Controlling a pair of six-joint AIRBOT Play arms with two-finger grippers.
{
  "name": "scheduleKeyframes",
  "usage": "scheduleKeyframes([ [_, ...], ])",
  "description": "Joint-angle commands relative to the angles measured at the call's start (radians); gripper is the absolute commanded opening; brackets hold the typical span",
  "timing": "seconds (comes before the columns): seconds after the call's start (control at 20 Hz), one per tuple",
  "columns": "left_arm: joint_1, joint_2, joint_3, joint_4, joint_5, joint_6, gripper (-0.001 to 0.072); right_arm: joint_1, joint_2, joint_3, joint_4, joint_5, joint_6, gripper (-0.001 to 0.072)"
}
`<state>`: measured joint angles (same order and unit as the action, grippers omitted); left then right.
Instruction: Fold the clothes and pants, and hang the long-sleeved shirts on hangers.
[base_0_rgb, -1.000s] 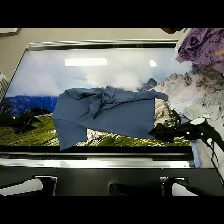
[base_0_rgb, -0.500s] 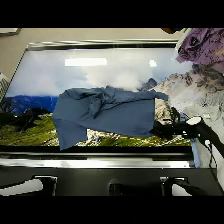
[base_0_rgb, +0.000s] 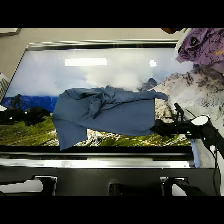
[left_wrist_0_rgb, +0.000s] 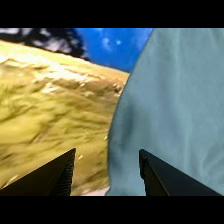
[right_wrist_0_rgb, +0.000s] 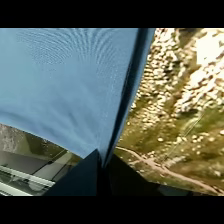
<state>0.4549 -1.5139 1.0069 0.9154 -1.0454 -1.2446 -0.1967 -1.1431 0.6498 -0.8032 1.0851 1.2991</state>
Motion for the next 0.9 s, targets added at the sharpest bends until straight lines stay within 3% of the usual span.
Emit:
scheduleKeyframes([
  [0.0, -0.045, -0.059, 0.0, -0.04, 0.039, 0.027, 0.0459, 0.001, 0.025, 0.001, 0.002, 0.01, -0.001, 0.0029],
  [0.15, -0.086, -0.09, 0.0, -0.053, 0.035, 0.026, 0.0446, 0.001, 0.032, 0.001, 0.003, 0.015, 0.008, 0.0029],
  [0.2, -0.096, -0.091, 0.0, -0.053, 0.035, 0.026, 0.0334, 0.001, 0.035, 0.003, 0.009, 0.014, 0.008, 0.0028],
  [0.25, -0.1, -0.087, 0.006, -0.053, 0.028, 0.026, 0.0037, 0.001, 0.037, 0.013, 0.01, 0.017, 0.016, 0.0028],
  [0.4, -0.101, -0.041, 0.08, -0.11, -0.017, 0.023, 0.0015, 0.001, 0.037, 0.134, 0.008, 0.015, 0.029, 0.0027],
  [0.65, -0.113, 0.133, 0.45, -0.105, -0.032, -0.017, 0.0013, 0.001, 0.032, 0.623, -0.06, -0.033, 0.085, 0.0026],
  [0.85, -0.112, 0.28, 0.887, 0.089, -0.031, -0.119, 0.0014, 0.001, 0.04, 1.11, -0.188, 0.037, 0.152, 0.0027],
])
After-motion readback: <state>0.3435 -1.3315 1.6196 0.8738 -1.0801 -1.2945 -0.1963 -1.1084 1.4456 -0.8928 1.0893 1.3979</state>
